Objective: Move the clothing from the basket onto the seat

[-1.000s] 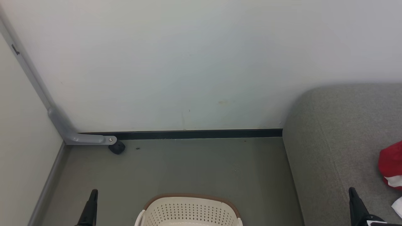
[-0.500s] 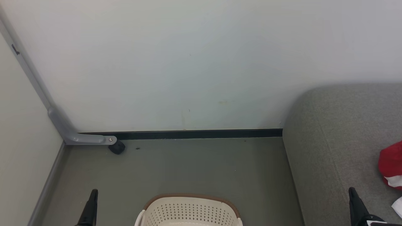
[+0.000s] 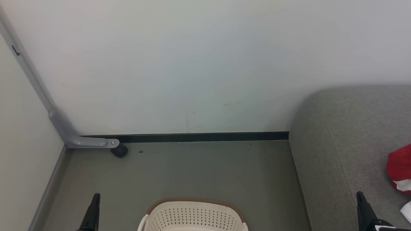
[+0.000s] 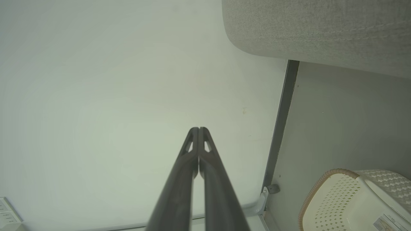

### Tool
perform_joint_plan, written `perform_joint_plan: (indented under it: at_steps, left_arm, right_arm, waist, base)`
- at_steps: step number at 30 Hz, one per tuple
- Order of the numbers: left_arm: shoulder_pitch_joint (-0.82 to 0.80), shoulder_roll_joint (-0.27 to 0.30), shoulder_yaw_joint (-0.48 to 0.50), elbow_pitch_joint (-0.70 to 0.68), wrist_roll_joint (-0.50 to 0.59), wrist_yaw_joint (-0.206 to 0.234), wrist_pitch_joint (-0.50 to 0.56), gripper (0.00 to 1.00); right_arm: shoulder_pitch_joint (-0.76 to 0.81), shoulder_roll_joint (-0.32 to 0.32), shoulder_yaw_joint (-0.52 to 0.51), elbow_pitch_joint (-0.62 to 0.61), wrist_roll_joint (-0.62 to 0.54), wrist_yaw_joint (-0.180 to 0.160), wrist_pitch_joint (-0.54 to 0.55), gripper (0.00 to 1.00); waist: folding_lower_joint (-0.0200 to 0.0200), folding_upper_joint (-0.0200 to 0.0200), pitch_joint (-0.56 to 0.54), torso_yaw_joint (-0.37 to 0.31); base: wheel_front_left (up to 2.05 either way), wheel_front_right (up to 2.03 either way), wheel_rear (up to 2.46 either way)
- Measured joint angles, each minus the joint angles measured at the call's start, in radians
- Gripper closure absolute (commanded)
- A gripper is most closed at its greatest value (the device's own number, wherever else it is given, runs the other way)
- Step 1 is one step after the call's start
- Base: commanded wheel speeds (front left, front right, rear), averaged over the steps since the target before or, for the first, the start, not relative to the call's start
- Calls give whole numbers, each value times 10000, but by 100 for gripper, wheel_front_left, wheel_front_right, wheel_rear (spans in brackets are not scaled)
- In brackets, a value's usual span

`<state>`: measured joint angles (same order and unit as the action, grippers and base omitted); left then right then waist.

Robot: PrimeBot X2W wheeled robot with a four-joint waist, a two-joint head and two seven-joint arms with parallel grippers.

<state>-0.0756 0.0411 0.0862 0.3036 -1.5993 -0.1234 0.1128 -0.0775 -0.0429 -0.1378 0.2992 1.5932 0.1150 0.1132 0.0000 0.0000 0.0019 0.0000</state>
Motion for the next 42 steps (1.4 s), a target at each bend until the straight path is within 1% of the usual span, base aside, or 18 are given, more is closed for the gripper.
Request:
perform_joint_plan:
  at_steps: [42]
  left_arm:
    - [0, -6, -2, -12, 0, -2, 0, 100]
  right_arm:
    - [0, 2, 2, 0, 8, 0, 0, 100]
  waist:
    - [0, 0, 1, 0]
  base:
    - [0, 0, 0]
